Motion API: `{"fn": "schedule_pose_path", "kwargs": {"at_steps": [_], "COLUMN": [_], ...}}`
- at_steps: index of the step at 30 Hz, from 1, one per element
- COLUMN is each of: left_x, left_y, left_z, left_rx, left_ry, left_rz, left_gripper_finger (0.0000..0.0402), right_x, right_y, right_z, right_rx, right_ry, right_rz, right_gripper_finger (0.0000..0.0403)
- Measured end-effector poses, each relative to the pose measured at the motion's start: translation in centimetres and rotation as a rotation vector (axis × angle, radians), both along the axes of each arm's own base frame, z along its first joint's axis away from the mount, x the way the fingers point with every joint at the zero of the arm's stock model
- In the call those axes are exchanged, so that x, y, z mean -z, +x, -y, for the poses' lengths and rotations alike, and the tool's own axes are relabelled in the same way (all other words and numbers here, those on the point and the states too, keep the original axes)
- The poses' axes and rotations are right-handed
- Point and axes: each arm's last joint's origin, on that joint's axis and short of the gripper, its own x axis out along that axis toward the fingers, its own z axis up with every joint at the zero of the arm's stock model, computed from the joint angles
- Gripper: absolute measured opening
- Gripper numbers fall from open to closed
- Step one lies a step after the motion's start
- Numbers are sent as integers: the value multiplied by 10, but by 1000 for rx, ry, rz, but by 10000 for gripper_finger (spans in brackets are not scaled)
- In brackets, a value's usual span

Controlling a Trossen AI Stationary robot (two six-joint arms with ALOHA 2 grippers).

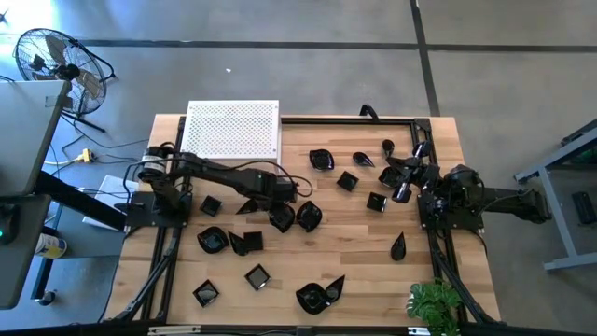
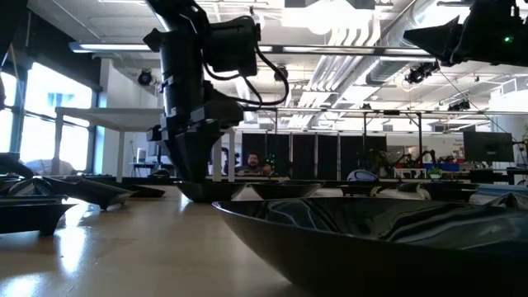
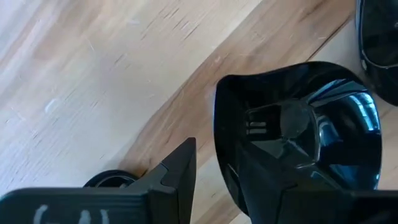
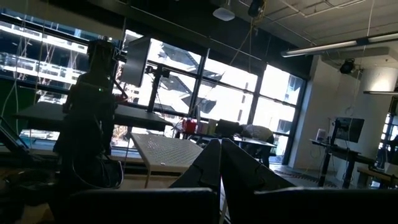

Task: Pick & Place Mini shaped plates
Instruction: Put the black leaf shaped plate on the shelf

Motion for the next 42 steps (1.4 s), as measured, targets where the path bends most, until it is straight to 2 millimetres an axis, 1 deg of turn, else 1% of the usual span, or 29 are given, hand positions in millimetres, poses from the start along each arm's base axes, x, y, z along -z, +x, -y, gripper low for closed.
{"fn": "schedule_pose_path", "kwargs": {"at_steps": [4,11,18,27,29,32,34,36,40,42], "left_x": [0,0,-1,-2,-8,-17,-26,-43,-73,-88], "left_y": [1,0,0,-2,-6,-8,-12,-14,-27,-39], "left_z": [0,1,1,2,2,2,2,2,2,2], "left_rx": [0,40,40,85,90,91,90,92,105,114], "left_ry": [0,-26,-21,-44,-44,-43,-42,-40,-32,-28], "left_rz": [6,3,1,-14,-19,-5,-18,29,80,79], "left_gripper_finger": [99,43,6,3,2,2,2,2,2,2], "right_x": [0,0,0,0,0,0,0,0,-1,-1], "right_y": [0,0,0,0,0,0,0,0,0,0], "right_z": [0,0,0,0,0,0,0,0,0,0], "right_rx": [0,0,0,0,0,0,0,-1,-8,-9], "right_ry": [-1,-1,0,-1,-1,-1,-1,-1,7,11], "right_rz": [5,5,5,4,5,4,5,5,13,17], "right_gripper_finger": [0,0,0,0,0,0,0,0,0,0]}}
